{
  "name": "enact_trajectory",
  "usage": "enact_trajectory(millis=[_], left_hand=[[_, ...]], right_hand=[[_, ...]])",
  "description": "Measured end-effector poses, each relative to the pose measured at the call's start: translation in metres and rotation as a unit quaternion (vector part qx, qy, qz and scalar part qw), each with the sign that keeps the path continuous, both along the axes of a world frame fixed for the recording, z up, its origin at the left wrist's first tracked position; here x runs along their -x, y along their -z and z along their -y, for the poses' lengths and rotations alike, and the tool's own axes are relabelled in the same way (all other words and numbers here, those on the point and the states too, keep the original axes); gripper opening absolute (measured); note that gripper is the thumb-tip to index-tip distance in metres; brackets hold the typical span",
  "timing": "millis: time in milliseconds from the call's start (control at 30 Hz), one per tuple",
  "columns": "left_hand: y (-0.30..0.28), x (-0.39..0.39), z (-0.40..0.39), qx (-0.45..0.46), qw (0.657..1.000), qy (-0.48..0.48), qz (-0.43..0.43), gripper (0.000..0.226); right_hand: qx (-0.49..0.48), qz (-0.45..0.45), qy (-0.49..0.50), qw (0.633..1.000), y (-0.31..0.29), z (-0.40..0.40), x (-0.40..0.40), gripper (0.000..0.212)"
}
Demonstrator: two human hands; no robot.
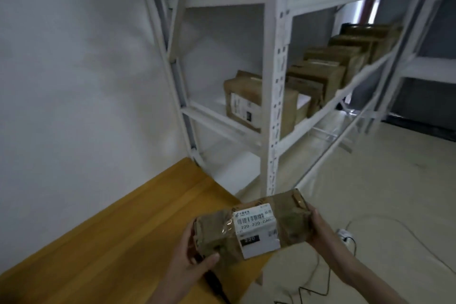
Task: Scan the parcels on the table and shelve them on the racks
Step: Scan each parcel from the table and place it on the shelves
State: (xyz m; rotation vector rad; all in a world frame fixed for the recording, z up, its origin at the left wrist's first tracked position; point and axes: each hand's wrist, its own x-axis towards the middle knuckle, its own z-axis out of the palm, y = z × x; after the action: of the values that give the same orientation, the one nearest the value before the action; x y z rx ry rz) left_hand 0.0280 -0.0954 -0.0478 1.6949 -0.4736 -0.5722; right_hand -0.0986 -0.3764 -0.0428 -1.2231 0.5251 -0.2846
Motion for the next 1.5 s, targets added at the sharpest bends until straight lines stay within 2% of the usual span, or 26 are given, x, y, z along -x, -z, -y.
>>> enact_trajectory(millis=[100,200,300,367,500,600,667,733,900,967,1033,1133,1200,1333,1400,1500], left_hand=[[-0.018,0.016,0.063,-0.010,0.998,0.059,-0.001,0.113],[-0.043,0.036,0.131,-0.006,0.995,0.094,0.010,0.112],[-0.065,0.058,0.200,0.008,0.994,0.110,0.009,0.114],[-0.083,0.075,0.244,0.023,0.992,0.117,0.032,0.109],[-0.116,0.105,0.335,0.031,0.988,0.134,0.071,0.081],[-0.130,0.119,0.393,0.054,0.990,0.114,0.070,0.078],[-0.138,0.127,0.429,0.065,0.988,0.103,0.098,0.047],[-0.146,0.133,0.463,0.098,0.984,0.088,0.119,0.039],[-0.178,0.136,0.536,0.147,0.975,0.049,0.161,0.052],[-0.188,0.129,0.563,0.142,0.973,0.047,0.178,0.060],[-0.200,0.120,0.592,0.123,0.964,0.040,0.234,0.069],[-0.223,0.108,0.634,0.079,0.928,0.013,0.364,0.056],[-0.240,0.101,0.657,0.072,0.910,0.044,0.406,0.055],[-0.288,0.079,0.690,0.077,0.901,0.099,0.416,0.063],[-0.314,0.062,0.703,0.112,0.903,0.117,0.398,0.056],[-0.345,0.035,0.722,0.138,0.898,0.085,0.409,0.056]], right_hand=[[0.044,0.022,0.011,0.999,-0.016,0.041,0.061,0.046],[0.123,0.023,0.037,0.991,-0.040,0.083,0.110,0.070],[0.156,0.033,0.048,0.986,-0.056,0.136,0.149,0.068],[0.165,0.041,0.042,0.985,-0.066,0.177,0.172,0.084],[0.173,0.065,0.039,0.982,-0.100,0.247,0.214,0.099],[0.176,0.086,0.035,0.980,-0.125,0.288,0.237,0.095],[0.174,0.100,0.033,0.979,-0.141,0.310,0.246,0.091],[0.164,0.115,0.027,0.979,-0.156,0.331,0.248,0.090],[0.144,0.136,0.022,0.980,-0.180,0.384,0.228,0.103],[0.149,0.150,0.046,0.976,-0.189,0.405,0.212,0.103],[0.155,0.161,0.078,0.972,-0.203,0.424,0.190,0.102],[0.171,0.188,0.110,0.961,-0.231,0.453,0.151,0.088],[0.179,0.211,0.145,0.950,-0.252,0.471,0.121,0.075],[0.240,0.266,0.191,0.914,-0.300,0.506,0.061,0.055],[0.279,0.291,0.192,0.895,-0.322,0.523,0.032,0.052],[0.320,0.317,0.164,0.877,-0.350,0.543,-0.012,0.053]])
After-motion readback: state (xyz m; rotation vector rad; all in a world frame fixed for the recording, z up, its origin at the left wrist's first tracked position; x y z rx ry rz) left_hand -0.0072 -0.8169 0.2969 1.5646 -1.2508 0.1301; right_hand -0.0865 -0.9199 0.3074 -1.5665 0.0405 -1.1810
